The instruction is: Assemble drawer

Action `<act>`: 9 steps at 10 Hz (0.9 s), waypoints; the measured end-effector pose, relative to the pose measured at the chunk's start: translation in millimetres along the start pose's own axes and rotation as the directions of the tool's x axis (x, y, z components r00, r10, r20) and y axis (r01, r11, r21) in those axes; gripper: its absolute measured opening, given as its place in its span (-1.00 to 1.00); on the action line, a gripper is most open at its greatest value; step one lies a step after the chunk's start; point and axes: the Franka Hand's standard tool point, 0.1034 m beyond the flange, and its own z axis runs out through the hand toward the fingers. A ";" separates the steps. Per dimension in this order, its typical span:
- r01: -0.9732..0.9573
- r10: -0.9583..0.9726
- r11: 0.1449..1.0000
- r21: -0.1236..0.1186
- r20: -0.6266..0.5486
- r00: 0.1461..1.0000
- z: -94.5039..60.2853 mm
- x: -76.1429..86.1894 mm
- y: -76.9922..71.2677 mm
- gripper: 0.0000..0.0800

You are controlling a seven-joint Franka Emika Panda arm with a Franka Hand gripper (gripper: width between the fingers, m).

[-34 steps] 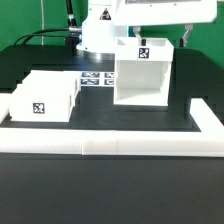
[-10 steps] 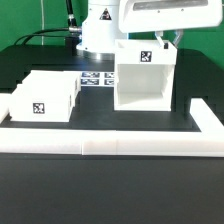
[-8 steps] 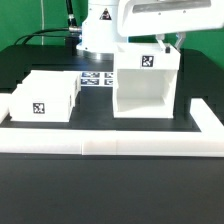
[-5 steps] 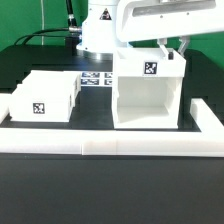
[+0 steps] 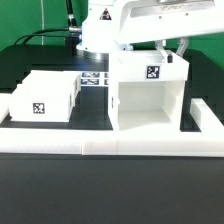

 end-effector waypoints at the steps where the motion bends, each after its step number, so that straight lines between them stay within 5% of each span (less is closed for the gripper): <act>1: -0.066 0.066 0.998 0.002 -0.004 0.998 -0.5 0.9 -0.7 -0.89; 3: -0.184 0.184 0.983 0.004 -0.013 0.983 -1.5 3.1 -2.2 -0.89; 6: -0.505 0.506 0.863 0.020 -0.038 0.862 -0.1 29.3 -8.2 -0.89; 9: -0.643 0.644 0.765 0.048 -0.049 0.763 -2.9 36.5 -9.2 -0.89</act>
Offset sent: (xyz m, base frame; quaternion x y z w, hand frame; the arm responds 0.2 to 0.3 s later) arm 0.0112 0.0128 -0.0162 -0.0438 -0.0083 0.3184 0.9469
